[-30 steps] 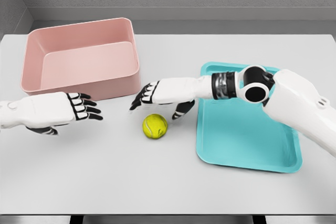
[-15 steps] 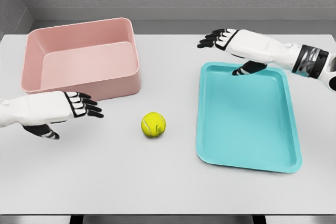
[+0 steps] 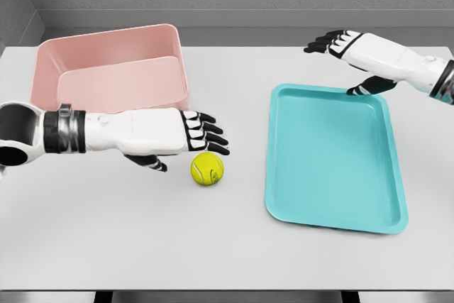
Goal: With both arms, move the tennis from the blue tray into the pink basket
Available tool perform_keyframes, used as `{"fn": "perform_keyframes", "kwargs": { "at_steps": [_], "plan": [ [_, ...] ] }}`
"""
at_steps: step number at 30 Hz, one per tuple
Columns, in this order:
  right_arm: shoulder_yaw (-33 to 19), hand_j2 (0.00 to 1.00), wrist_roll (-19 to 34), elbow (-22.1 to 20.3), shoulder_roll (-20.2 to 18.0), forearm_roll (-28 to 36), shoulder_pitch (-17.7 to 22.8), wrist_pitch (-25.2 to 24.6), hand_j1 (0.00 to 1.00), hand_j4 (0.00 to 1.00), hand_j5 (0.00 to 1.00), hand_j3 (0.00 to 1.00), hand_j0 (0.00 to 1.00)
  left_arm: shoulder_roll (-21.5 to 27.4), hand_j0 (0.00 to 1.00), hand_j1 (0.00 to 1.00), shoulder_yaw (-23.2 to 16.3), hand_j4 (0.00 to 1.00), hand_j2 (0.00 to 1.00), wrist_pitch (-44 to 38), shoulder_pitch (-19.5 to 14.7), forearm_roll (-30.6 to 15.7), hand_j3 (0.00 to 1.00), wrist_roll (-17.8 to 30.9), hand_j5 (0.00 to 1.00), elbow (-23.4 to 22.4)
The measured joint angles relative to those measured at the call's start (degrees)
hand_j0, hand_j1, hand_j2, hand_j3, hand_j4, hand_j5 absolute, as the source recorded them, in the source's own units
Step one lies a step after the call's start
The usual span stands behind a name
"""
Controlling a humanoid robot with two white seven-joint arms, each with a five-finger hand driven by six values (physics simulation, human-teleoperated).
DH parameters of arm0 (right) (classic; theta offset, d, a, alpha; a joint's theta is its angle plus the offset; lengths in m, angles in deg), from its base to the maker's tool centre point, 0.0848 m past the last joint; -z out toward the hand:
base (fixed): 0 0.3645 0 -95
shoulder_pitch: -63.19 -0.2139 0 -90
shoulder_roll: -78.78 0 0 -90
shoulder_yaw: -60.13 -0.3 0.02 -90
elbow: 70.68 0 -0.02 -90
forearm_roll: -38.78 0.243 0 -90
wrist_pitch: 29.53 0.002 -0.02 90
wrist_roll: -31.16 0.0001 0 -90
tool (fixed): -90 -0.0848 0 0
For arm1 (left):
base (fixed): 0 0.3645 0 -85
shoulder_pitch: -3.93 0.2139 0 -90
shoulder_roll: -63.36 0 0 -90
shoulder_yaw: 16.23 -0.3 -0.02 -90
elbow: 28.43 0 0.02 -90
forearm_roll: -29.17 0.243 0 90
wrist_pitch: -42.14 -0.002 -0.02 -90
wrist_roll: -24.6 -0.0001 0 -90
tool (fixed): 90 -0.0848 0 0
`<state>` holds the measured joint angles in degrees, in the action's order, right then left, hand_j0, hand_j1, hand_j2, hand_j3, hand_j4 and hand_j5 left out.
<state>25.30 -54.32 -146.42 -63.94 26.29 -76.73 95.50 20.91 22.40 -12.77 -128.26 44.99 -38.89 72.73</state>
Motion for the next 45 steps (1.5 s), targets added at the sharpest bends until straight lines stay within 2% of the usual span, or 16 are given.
{"fn": "perform_keyframes", "kwargs": {
  "at_steps": [2,5,10,14,21,35,39,45],
  "plan": [
    [0.0,1.0,0.0,0.0,-0.1,0.0,0.0,0.0,1.0,1.0,1.0,1.0,1.0,-0.9,1.0,1.0,-1.5,1.0,1.0,0.0,-0.1,-2.4,1.0,2.8,1.0,0.0],
    [-0.1,1.0,0.0,0.1,-0.8,0.0,0.2,0.0,1.0,1.0,1.0,1.0,1.0,-1.6,1.0,1.0,-2.5,1.0,1.0,0.0,-2.6,-5.6,1.0,4.6,1.0,0.0],
    [-0.2,1.0,0.0,0.1,-1.3,0.0,0.2,0.0,1.0,1.0,1.0,1.0,1.0,-4.0,1.0,1.0,-3.0,1.0,1.0,-0.1,-3.6,-7.4,1.0,5.6,1.0,-1.5],
    [-0.2,1.0,0.0,1.4,-1.1,0.1,0.2,0.0,1.0,1.0,1.0,1.0,1.0,-4.7,1.0,1.0,-3.1,1.0,1.0,-1.0,-3.5,-6.0,1.0,6.4,1.0,-2.7],
    [-0.2,1.0,0.0,3.1,-0.8,0.0,0.2,0.0,1.0,1.0,1.0,1.0,1.0,-8.7,1.0,1.0,-3.2,1.0,1.0,-1.4,-3.4,-1.6,1.0,6.6,1.0,-9.0],
    [-0.2,1.0,0.0,3.2,-0.9,0.0,0.3,0.0,1.0,1.0,1.0,1.0,1.0,-10.5,1.0,1.0,-3.3,1.0,1.0,-2.2,-2.9,-0.2,1.0,6.6,1.0,-12.9],
    [-0.2,1.0,0.0,3.2,-0.9,0.0,0.3,0.0,1.0,1.0,1.0,1.0,1.0,-11.5,1.0,1.0,-4.7,1.0,1.0,-2.2,-3.1,0.4,1.0,6.4,1.0,-14.3],
    [-0.2,1.0,0.0,3.2,-0.9,0.0,0.3,0.0,1.0,1.0,1.0,1.0,1.0,-11.9,1.0,1.0,-5.1,1.0,1.0,-2.2,-3.1,0.5,1.0,6.2,1.0,-14.5]
  ]
}}
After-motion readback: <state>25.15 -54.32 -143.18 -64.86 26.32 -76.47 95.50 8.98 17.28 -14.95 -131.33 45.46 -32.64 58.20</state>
